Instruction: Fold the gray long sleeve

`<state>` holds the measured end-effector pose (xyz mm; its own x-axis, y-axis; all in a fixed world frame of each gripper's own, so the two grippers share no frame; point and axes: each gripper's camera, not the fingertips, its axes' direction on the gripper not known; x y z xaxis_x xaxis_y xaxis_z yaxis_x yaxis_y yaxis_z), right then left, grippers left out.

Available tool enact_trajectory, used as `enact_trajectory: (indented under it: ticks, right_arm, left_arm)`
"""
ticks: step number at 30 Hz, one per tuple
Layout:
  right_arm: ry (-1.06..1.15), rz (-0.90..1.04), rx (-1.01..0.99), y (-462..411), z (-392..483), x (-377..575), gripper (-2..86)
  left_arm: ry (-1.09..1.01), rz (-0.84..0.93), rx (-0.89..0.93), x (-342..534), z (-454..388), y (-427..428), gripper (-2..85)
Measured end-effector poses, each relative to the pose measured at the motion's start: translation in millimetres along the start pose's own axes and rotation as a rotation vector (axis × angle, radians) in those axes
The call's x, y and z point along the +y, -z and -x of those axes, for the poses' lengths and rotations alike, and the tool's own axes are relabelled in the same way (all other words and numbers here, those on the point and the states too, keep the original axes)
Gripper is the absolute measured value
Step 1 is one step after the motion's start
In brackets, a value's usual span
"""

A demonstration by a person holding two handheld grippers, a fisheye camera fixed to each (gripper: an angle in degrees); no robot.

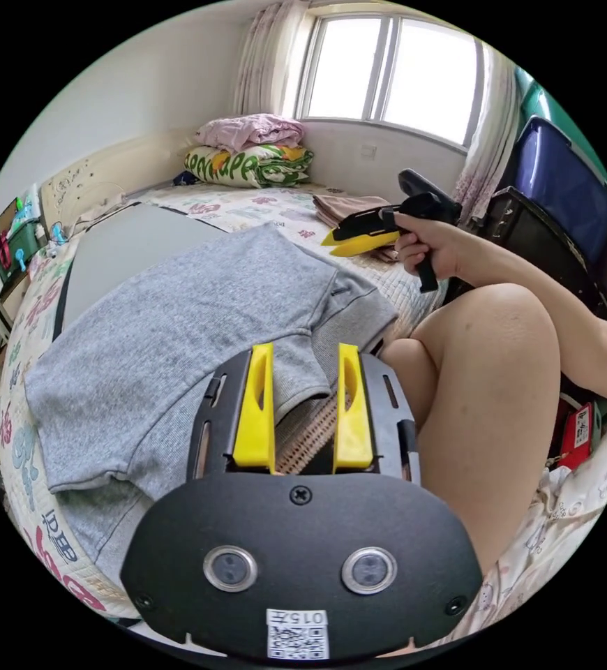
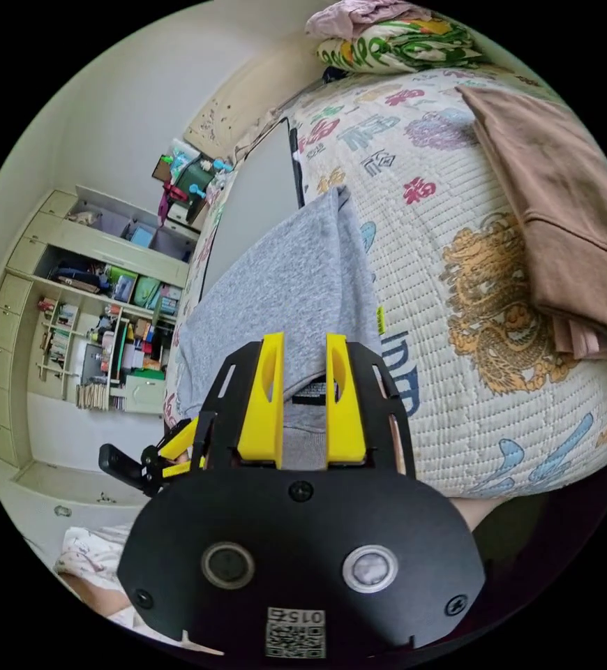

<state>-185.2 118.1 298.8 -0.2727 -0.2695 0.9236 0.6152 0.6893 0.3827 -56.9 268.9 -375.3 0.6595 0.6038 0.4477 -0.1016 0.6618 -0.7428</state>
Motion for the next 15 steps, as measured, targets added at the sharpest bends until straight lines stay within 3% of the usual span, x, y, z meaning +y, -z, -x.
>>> enact_trajectory:
  ticks: [6, 11, 15]
  right_arm:
    - [0.024, 0.122, 0.044, 6, 48, -37, 10.0]
    - [-0.033, 0.055, 0.121, 37, 76, -56, 9.5]
    - [-0.024, 0.103, 0.009, 40, 102, -68, 10.2]
  left_arm:
    - [-0.077, 0.071, -0.086, 17, -3, -33, 11.1]
    - [-0.136, 0.122, -0.090, 17, -12, -49, 13.6]
    - [-0.144, 0.129, -0.149, 21, -13, -66, 13.0]
